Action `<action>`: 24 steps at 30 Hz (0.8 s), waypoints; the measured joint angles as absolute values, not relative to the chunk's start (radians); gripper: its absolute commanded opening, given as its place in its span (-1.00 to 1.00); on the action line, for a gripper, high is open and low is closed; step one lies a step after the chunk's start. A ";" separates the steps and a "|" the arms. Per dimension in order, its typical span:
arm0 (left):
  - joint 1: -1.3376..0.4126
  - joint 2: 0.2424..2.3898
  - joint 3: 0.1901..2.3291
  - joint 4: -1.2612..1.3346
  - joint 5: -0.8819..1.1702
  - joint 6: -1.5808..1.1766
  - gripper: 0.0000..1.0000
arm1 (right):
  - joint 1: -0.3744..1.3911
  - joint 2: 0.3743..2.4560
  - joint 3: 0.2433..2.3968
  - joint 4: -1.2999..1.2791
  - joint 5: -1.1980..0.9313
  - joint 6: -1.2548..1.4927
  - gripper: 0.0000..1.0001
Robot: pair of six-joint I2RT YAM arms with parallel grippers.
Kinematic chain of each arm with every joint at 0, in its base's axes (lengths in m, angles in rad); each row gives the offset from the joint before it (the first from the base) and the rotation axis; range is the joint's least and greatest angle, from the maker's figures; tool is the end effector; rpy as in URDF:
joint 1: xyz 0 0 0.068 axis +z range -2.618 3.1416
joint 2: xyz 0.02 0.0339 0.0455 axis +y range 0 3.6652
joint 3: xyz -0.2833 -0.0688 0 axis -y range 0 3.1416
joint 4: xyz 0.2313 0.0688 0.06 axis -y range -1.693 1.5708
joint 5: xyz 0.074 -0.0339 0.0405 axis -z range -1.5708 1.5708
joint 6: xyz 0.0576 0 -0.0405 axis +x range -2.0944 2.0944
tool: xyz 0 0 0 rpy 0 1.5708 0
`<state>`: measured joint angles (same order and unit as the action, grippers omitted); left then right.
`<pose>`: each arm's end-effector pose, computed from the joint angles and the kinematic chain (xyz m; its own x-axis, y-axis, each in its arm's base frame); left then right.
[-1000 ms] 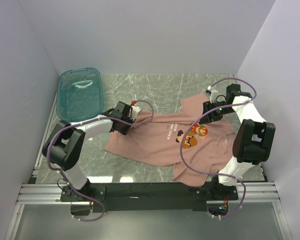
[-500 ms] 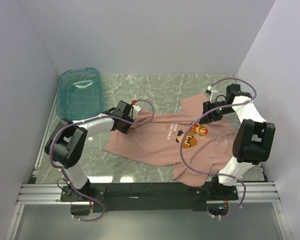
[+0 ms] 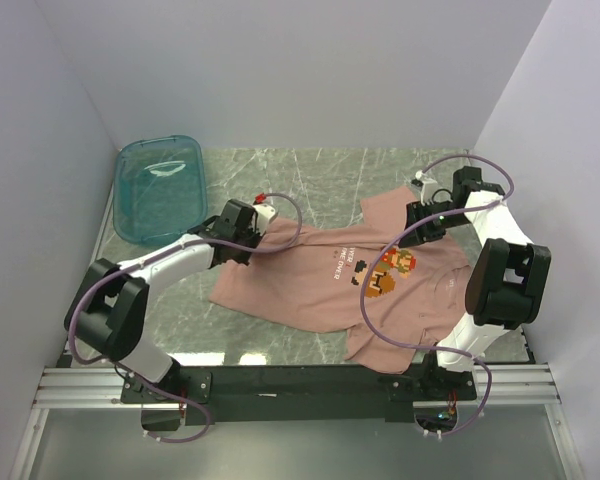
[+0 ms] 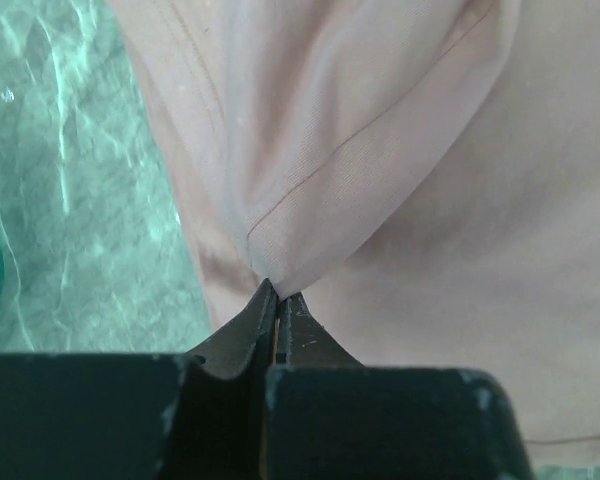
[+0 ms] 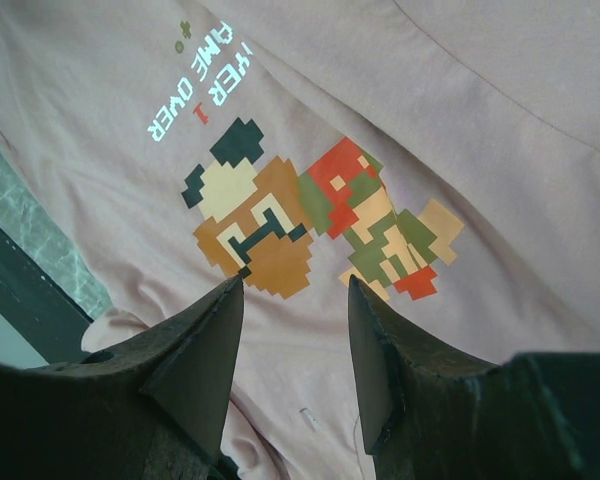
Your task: Fold and stack the t-shirts
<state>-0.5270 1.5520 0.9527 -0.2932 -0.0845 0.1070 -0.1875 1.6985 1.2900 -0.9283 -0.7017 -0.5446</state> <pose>0.2807 -0.1577 0.2135 -0.6205 0.4842 -0.6169 0.5246 0.8410 0.1324 0.3209 -0.0230 0.2429 -0.8150 -0.2481 -0.5236 -0.4991 0.7596 0.4170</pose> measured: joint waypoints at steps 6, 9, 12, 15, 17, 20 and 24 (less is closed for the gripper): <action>-0.527 1.513 0.902 -0.298 -0.093 0.090 -0.99 | -0.187 1.711 1.348 -0.947 -0.702 -0.548 0.07; -0.527 1.500 0.891 -0.297 -0.097 0.084 -0.99 | -0.187 1.732 1.394 -0.957 -0.702 -0.548 0.07; -0.527 1.480 0.881 -0.298 -0.102 0.081 -0.99 | -0.187 1.763 1.435 -0.965 -0.703 -0.547 0.07; -0.527 1.449 0.867 -0.299 -0.105 0.075 -0.99 | -0.187 1.803 1.473 -0.970 -0.706 -0.544 0.07; -0.527 1.427 0.856 -0.298 -0.107 0.067 -0.99 | -0.187 1.833 1.499 -0.975 -0.709 -0.540 0.07; -0.527 1.406 0.847 -0.300 -0.112 0.062 -0.99 | -0.187 1.864 1.519 -0.980 -0.712 -0.530 0.07; -0.527 1.385 0.834 -0.302 -0.115 0.057 -0.99 | -0.187 1.882 1.541 -0.988 -0.721 -0.516 0.07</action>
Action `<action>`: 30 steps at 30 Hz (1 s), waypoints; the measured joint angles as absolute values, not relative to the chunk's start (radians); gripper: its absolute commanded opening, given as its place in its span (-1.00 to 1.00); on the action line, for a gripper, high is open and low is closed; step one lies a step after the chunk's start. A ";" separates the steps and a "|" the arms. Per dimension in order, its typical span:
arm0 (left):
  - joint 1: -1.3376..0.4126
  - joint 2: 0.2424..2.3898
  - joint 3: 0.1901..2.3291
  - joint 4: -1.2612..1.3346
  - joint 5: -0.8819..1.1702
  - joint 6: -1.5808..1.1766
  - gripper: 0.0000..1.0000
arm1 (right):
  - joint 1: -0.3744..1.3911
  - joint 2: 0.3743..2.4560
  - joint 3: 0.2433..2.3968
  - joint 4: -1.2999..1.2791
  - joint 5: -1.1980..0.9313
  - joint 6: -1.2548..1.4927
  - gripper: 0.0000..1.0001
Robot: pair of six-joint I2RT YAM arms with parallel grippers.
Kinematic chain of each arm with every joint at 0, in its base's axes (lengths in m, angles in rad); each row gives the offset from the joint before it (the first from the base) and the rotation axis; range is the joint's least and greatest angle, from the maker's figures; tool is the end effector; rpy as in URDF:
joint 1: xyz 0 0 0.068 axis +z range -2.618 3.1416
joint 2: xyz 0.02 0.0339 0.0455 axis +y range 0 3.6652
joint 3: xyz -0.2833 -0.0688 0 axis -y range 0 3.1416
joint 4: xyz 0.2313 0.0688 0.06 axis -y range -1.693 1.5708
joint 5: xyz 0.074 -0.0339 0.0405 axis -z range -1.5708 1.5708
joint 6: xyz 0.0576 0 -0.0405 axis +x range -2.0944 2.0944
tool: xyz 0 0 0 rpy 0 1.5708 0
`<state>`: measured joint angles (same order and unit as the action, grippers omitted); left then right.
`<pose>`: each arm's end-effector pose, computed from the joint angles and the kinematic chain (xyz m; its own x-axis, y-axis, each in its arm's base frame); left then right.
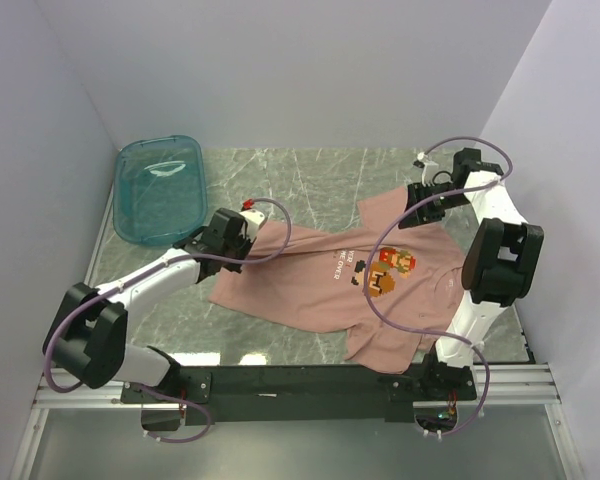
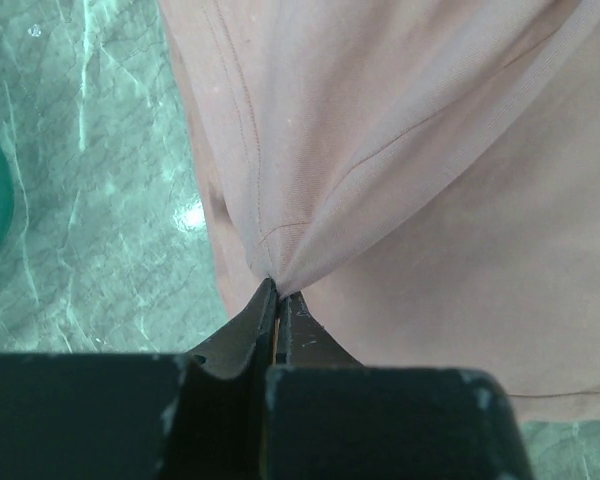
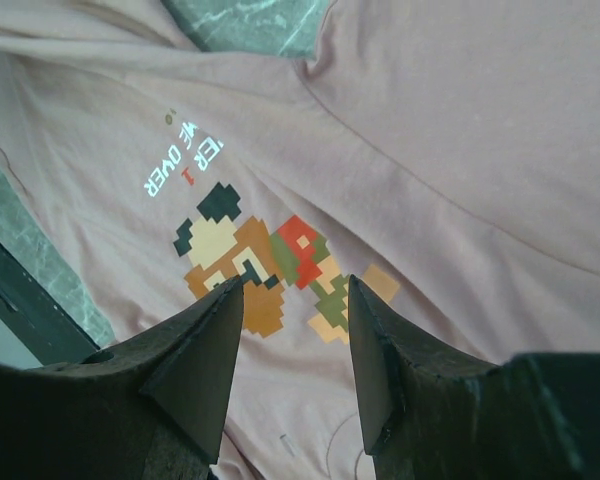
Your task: Fold and stack the t-shirts
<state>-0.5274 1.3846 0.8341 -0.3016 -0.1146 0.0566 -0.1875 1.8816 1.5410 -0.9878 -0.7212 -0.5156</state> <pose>0.2474 -0.1365 0.2233 -0.6247 0.4289 -0.6525 0.4710 0.8735 0.1232 0.3734 -0.0321 0.2487 -0.8220 -0.2209 -0.5249 -0.4839 0.7569 0.4393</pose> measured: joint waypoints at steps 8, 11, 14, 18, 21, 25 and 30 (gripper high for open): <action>-0.527 1.333 0.808 -0.304 -0.121 0.037 -0.99 | -0.191 1.932 1.596 -0.992 -0.731 -0.487 0.07; -0.527 1.307 0.794 -0.305 -0.121 0.032 -0.99 | -0.197 1.964 1.627 -0.999 -0.738 -0.479 0.07; -0.527 1.282 0.783 -0.306 -0.122 0.028 -0.99 | -0.206 1.999 1.666 -1.005 -0.745 -0.469 0.07; -0.527 1.259 0.776 -0.305 -0.122 0.022 -0.99 | -0.215 2.031 1.707 -1.013 -0.745 -0.459 0.07; -0.527 1.246 0.773 -0.306 -0.122 0.021 -0.99 | -0.220 2.042 1.723 -1.013 -0.744 -0.449 0.07; -0.527 1.232 0.772 -0.310 -0.122 0.018 -0.99 | -0.228 2.057 1.732 -1.011 -0.742 -0.434 0.07; -0.527 1.224 0.772 -0.313 -0.124 0.015 -0.99 | -0.236 2.065 1.732 -1.005 -0.733 -0.416 0.07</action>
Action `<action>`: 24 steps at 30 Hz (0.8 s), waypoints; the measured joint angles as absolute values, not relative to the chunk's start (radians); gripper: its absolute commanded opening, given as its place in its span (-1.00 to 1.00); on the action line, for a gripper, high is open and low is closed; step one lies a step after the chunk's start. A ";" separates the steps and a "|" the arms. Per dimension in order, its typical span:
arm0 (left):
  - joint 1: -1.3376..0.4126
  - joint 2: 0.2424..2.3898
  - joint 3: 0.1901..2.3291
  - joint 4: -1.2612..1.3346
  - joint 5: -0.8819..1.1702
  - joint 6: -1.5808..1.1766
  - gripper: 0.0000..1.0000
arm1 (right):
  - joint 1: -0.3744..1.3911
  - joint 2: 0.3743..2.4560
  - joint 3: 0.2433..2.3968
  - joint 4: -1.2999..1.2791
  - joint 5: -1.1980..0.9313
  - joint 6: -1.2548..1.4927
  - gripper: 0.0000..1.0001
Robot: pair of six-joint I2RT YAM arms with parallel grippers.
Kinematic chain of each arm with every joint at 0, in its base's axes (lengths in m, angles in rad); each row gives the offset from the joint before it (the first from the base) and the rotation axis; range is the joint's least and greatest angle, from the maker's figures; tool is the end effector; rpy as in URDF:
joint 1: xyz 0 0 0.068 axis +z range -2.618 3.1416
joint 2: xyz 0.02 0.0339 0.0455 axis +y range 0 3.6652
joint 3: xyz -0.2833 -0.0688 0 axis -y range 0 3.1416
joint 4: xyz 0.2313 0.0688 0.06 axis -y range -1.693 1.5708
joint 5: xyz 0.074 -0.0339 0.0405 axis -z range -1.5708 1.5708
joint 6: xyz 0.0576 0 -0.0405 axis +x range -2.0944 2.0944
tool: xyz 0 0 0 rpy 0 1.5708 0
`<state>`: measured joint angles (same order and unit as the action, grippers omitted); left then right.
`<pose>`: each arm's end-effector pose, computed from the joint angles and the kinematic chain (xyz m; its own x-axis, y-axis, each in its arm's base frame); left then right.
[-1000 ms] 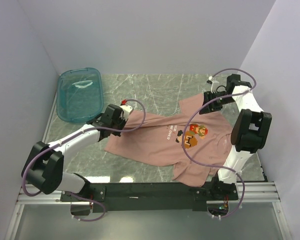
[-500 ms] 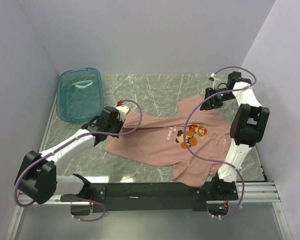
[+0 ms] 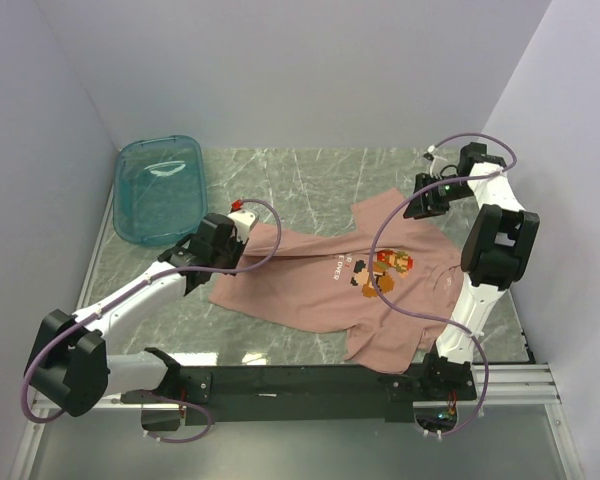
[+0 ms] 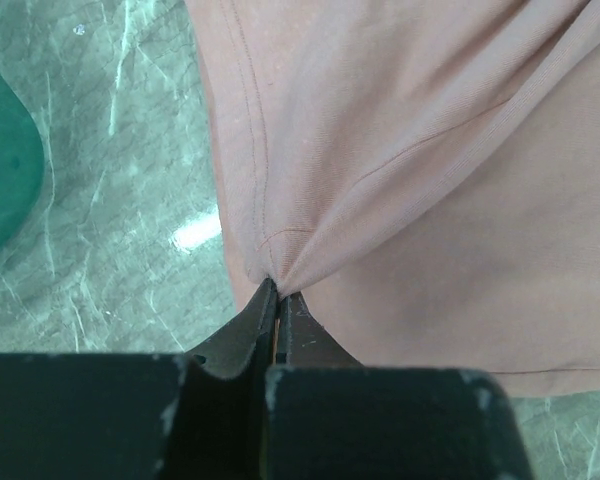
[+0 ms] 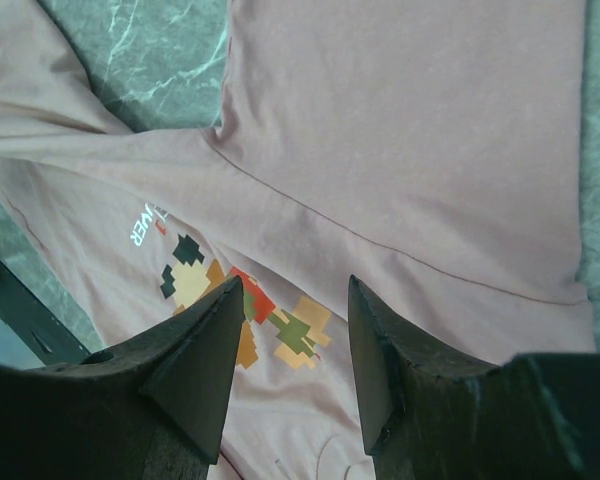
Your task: Fold and stack the t-shirts
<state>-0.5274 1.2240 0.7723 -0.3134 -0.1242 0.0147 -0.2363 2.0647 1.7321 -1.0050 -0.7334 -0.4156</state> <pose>0.2219 -0.1210 0.2421 -0.5922 0.3618 -0.7200 0.4309 0.8972 0.0964 0.4169 -0.0607 0.2305 -0.8749 -0.0978 -0.4744 -0.3604 0.7859 0.5025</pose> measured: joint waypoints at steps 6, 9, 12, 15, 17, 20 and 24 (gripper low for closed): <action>-0.527 1.216 0.772 -0.319 -0.126 0.014 -0.99 | -0.241 2.067 1.732 -0.985 -0.723 -0.386 0.07; -0.527 1.208 0.769 -0.319 -0.128 0.014 -0.99 | -0.241 2.074 1.732 -0.972 -0.717 -0.357 0.07; -0.527 1.206 0.765 -0.319 -0.129 0.014 -0.99 | -0.242 2.086 1.733 -0.956 -0.709 -0.327 0.07; -0.529 1.206 0.762 -0.321 -0.129 0.014 -0.99 | -0.242 2.105 1.739 -0.937 -0.694 -0.284 0.07; -0.529 1.206 0.762 -0.321 -0.129 0.014 -0.99 | -0.243 2.130 1.763 -0.932 -0.682 -0.257 0.07; -0.530 1.206 0.762 -0.321 -0.129 0.014 -0.99 | -0.243 2.167 1.799 -0.915 -0.664 -0.220 0.06; -0.530 1.206 0.762 -0.322 -0.129 0.014 -0.99 | -0.243 2.214 1.864 -0.908 -0.647 -0.180 0.06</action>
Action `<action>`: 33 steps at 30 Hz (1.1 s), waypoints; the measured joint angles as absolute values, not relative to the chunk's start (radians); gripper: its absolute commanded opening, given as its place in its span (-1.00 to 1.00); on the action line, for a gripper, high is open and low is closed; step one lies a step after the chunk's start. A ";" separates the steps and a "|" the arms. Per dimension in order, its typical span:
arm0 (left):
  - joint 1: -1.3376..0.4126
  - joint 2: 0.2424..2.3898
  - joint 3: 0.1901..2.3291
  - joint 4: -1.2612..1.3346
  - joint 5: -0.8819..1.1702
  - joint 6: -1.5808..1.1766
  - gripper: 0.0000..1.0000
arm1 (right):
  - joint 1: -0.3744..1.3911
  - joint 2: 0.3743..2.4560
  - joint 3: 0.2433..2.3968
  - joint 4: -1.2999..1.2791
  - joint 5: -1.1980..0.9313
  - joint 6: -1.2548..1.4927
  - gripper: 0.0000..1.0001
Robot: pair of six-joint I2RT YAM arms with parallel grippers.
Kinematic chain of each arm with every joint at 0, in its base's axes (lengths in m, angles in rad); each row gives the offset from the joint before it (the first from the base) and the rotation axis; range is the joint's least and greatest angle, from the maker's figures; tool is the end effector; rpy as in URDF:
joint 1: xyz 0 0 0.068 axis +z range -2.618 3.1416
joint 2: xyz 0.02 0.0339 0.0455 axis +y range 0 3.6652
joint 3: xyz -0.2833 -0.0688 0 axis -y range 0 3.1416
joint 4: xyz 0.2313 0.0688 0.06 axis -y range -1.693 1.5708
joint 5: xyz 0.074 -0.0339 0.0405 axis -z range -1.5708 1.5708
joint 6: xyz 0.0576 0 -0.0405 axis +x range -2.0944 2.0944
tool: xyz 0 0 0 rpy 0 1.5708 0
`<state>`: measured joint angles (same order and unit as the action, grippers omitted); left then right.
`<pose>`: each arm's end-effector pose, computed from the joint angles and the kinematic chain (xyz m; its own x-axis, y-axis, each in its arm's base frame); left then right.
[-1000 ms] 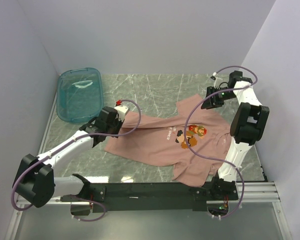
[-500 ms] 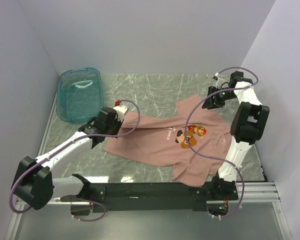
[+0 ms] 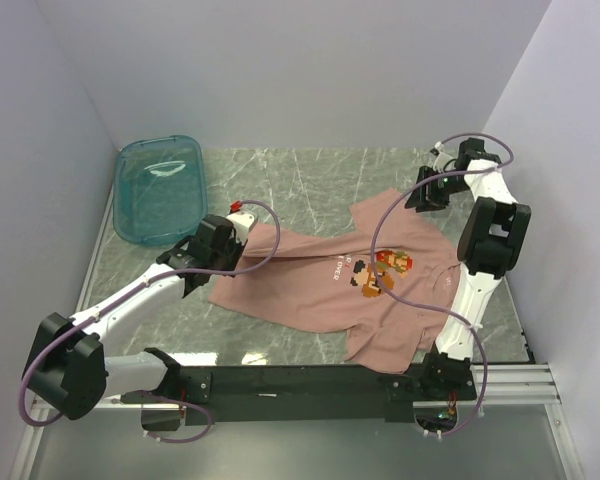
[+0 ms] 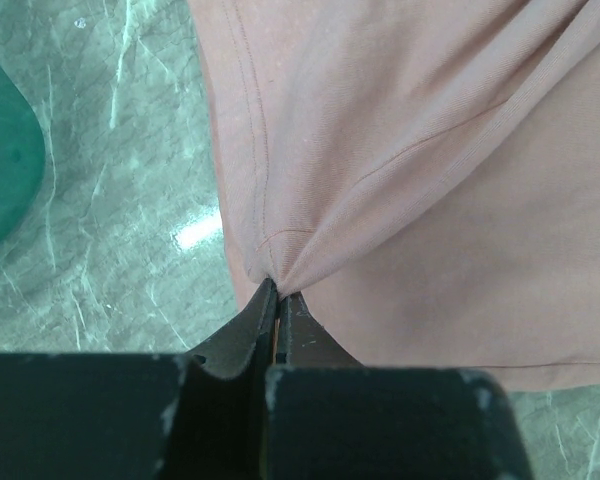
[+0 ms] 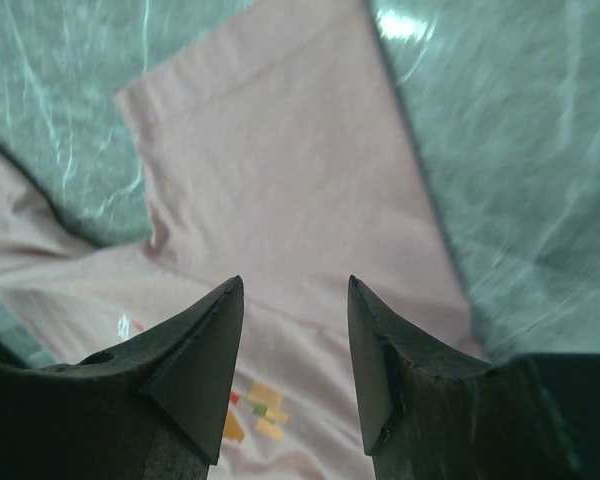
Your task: Fold and stack the t-shirts
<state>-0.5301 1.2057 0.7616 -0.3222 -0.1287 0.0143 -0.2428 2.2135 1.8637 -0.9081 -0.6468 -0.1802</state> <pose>0.2177 -0.1190 0.2420 -0.5922 0.3635 -0.7191 0.4302 0.8973 0.0993 0.4593 -0.0780 0.2032 -0.9107 0.0782 -0.4056 -0.1539 0.8469 0.5089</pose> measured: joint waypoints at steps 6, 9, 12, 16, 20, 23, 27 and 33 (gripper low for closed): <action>-0.530 1.205 0.762 -0.327 -0.129 -0.002 -0.99 | -0.238 2.323 2.035 -0.899 -0.613 -0.146 0.06; -0.532 1.205 0.762 -0.330 -0.129 -0.012 -0.99 | -0.231 2.364 2.099 -0.893 -0.581 -0.136 0.03; -0.532 1.205 0.762 -0.336 -0.129 -0.017 -0.99 | -0.208 2.398 2.157 -0.888 -0.524 -0.131 0.01; -0.532 1.213 0.764 -0.346 -0.129 -0.020 -0.99 | -0.163 2.437 2.226 -0.870 -0.458 -0.144 0.01; -0.532 1.235 0.771 -0.353 -0.129 -0.022 -0.99 | -0.120 2.468 2.278 -0.863 -0.391 -0.166 0.01; -0.532 1.254 0.778 -0.362 -0.130 -0.023 -0.99 | -0.092 2.493 2.316 -0.855 -0.344 -0.181 0.01; -0.532 1.269 0.789 -0.370 -0.131 -0.023 -0.99 | -0.063 2.523 2.355 -0.850 -0.291 -0.209 0.01; -0.532 1.273 0.797 -0.379 -0.133 -0.023 -0.99 | -0.038 2.526 2.365 -0.852 -0.229 -0.246 0.01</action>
